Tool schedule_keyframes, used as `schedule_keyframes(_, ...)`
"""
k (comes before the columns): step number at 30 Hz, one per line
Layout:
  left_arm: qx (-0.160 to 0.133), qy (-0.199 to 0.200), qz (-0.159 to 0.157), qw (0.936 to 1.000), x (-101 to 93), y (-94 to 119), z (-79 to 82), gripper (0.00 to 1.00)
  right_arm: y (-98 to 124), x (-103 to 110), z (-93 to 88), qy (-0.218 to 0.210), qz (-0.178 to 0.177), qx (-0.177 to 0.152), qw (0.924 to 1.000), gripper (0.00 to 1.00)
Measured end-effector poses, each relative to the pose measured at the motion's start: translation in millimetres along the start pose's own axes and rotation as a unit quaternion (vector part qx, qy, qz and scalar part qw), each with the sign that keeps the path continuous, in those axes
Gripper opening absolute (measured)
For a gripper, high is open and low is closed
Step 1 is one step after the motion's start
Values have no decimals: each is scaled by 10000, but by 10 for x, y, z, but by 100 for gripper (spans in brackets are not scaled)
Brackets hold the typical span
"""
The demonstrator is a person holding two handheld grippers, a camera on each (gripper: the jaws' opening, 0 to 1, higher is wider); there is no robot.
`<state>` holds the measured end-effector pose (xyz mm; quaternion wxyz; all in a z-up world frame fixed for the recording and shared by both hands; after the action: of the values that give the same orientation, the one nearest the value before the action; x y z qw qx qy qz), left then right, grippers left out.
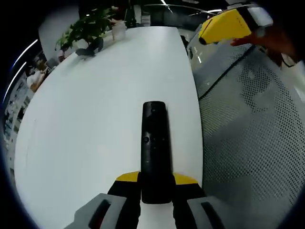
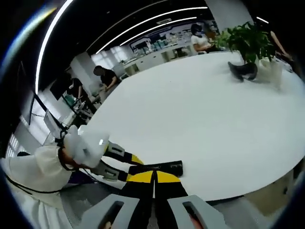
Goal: Press the specified remote control buttons in sequence, fully releasing each button before pressing the next.
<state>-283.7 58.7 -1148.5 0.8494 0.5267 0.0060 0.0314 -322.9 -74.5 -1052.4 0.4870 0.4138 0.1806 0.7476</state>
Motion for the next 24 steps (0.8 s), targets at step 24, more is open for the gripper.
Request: schedule_keyframes(24,129,-141,-72,9998,-268,-5,12,22,-575,-286,-317,-532,-331,1429,9877,0)
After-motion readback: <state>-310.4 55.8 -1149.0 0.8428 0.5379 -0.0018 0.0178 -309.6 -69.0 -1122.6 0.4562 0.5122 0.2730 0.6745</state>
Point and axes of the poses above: the point that each gripper's makers call its tool centre point, and the gripper's own axes: y roughly backward along the fingers, x roughly to its left, z roughly out of its top, the point moved 5 cm from there along y, roughly backward along the fingers, and after that the axes turned 4 degrees about -y, right-handed, at the moved point
